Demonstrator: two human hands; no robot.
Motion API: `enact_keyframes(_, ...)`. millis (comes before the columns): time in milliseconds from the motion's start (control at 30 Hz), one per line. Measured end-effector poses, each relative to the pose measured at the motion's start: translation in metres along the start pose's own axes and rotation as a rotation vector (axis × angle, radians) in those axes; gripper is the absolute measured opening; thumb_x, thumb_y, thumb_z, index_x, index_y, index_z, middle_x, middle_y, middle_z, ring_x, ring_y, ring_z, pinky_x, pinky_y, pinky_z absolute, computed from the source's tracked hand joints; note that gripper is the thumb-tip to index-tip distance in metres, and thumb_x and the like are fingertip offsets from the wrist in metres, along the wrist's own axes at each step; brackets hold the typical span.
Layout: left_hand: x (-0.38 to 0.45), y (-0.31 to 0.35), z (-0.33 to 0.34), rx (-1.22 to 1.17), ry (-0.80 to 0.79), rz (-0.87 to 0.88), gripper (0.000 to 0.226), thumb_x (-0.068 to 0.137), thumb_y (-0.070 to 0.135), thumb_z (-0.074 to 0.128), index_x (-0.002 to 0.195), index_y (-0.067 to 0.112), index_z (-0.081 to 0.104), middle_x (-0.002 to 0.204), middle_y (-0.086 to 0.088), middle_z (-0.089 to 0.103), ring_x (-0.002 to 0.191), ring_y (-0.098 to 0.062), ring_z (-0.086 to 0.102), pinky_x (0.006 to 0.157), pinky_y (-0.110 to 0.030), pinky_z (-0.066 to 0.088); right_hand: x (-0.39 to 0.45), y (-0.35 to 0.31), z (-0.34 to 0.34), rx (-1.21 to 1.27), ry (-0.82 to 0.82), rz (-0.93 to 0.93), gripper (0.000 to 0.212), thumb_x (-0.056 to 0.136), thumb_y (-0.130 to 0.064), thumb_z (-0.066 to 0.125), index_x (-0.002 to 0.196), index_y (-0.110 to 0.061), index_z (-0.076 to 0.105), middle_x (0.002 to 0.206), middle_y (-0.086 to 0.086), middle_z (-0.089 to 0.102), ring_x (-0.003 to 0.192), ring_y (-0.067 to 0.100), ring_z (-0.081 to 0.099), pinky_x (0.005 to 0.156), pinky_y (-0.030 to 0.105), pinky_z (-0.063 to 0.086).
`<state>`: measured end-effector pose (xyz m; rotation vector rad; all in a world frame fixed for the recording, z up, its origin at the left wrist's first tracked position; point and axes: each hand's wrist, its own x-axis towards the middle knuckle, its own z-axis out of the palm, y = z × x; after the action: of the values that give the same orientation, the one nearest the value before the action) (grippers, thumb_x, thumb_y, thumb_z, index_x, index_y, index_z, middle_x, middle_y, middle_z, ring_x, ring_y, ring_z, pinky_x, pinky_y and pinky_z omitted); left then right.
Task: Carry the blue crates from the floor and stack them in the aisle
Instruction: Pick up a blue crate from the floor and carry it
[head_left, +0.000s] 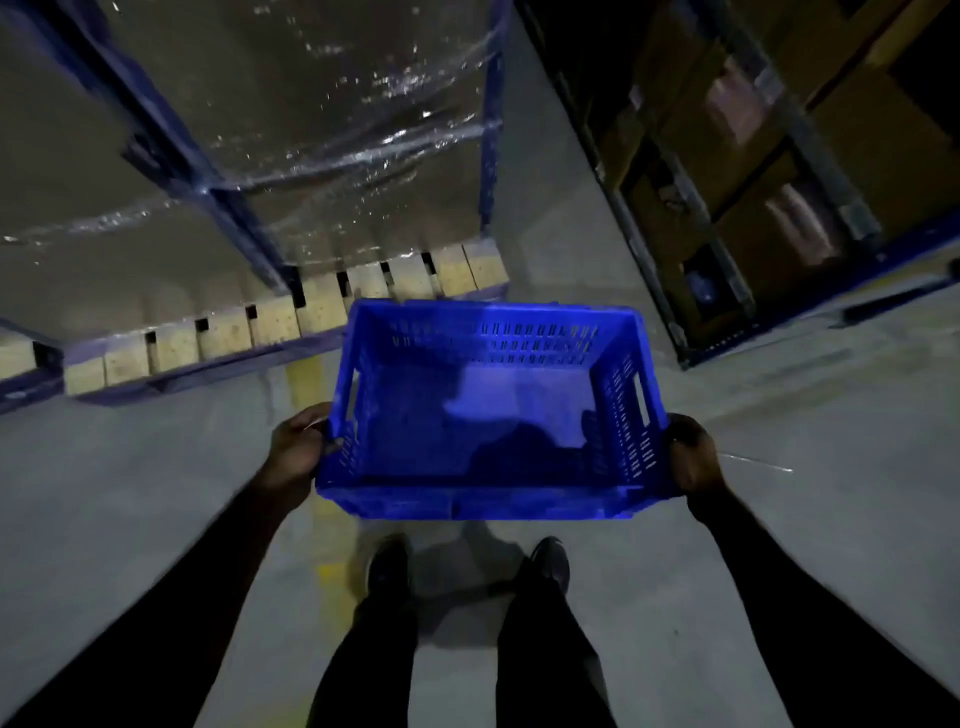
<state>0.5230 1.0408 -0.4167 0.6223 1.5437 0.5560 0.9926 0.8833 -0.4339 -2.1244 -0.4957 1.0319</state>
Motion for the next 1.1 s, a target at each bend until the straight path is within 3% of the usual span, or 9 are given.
enact_keyframes(167,0.054,-0.050,0.025,-0.060,0.103,-0.026,0.050,0.079,-0.031,0.049,0.116,-0.001,0.063,0.063,0.002,0.074,0.049,-0.012,0.067,0.043,-0.024,0.053,0.083,0.037,0.022,-0.079,-0.081,-0.152,0.043,0.082,0.019,0.040,0.095,-0.016,0.060,0.098,0.007,0.063,0.092,0.025,0.059,0.074,0.024,0.052)
enact_keyframes(333,0.105,-0.084,0.046,-0.099,0.160,0.000,0.050,0.067,-0.031,0.057,0.093,0.010,0.067,0.058,0.005,0.071,0.048,-0.009,0.067,0.044,-0.023,0.054,0.146,0.063,0.045,-0.066,-0.108,-0.221,0.038,0.063,-0.005,0.042,0.091,-0.027,0.057,0.088,-0.002,0.063,0.077,0.005,0.060,0.072,0.023,0.049)
enact_keyframes(400,0.123,-0.091,0.049,-0.104,0.152,0.018,0.052,0.056,-0.028,0.065,0.093,0.010,0.067,0.060,0.004,0.072,0.051,-0.009,0.068,0.046,-0.023,0.055,0.169,0.075,0.053,-0.060,-0.104,-0.229,0.036,0.067,-0.004,0.046,0.089,-0.029,0.060,0.084,-0.007,0.066,0.072,-0.002,0.061,0.069,0.019,0.050)
enact_keyframes(567,0.170,-0.104,0.049,-0.073,0.137,0.082,0.051,0.073,-0.035,0.054,0.092,0.010,0.066,0.073,0.001,0.075,0.056,-0.009,0.069,0.050,-0.024,0.057,0.214,0.088,0.069,-0.162,-0.099,-0.111,0.038,0.091,0.003,0.052,0.086,-0.033,0.062,0.081,-0.038,0.064,0.073,-0.010,0.063,0.062,0.009,0.050)
enact_keyframes(667,0.191,-0.108,0.054,-0.026,0.101,0.156,0.060,0.071,-0.037,0.053,0.079,0.017,0.078,0.070,0.008,0.075,0.058,-0.007,0.068,0.055,-0.024,0.059,0.225,0.101,0.083,-0.090,-0.040,-0.169,0.027,0.080,-0.006,0.057,0.090,-0.030,0.061,0.088,-0.013,0.071,0.080,0.005,0.065,0.072,0.024,0.054)
enact_keyframes(733,0.207,-0.112,0.059,-0.013,0.127,0.166,0.059,0.071,-0.035,0.052,0.075,0.018,0.079,0.067,0.010,0.074,0.056,-0.007,0.066,0.055,-0.022,0.059,0.232,0.114,0.093,0.002,-0.020,-0.187,0.030,0.083,0.005,0.050,0.097,-0.020,0.059,0.094,0.001,0.069,0.086,0.021,0.064,0.077,0.037,0.054)
enact_keyframes(867,0.233,-0.128,0.067,-0.065,0.196,0.137,0.052,0.073,-0.033,0.050,0.088,0.013,0.069,0.069,0.009,0.075,0.066,-0.017,0.065,0.051,-0.023,0.058,0.247,0.137,0.104,0.074,-0.048,-0.242,0.037,0.090,0.020,0.043,0.095,-0.015,0.055,0.085,-0.008,0.069,0.072,0.001,0.065,0.070,0.024,0.056)
enact_keyframes(1000,0.241,-0.143,0.073,-0.160,0.207,0.149,0.052,0.073,-0.029,0.053,0.107,0.007,0.069,0.098,-0.009,0.074,0.082,-0.024,0.065,0.064,-0.031,0.064,0.253,0.141,0.108,0.061,-0.026,-0.360,0.021,0.087,-0.002,0.054,0.105,-0.009,0.062,0.098,0.002,0.073,0.086,0.016,0.067,0.080,0.036,0.056)
enact_keyframes(1100,0.242,-0.156,0.072,-0.160,0.229,0.215,0.056,0.080,-0.021,0.059,0.127,0.008,0.067,0.118,-0.017,0.070,0.086,-0.024,0.067,0.077,-0.038,0.062,0.261,0.151,0.106,0.031,-0.036,-0.397,0.031,0.083,-0.024,0.053,0.109,-0.039,0.063,0.116,0.015,0.070,0.104,0.038,0.067,0.094,0.057,0.053)
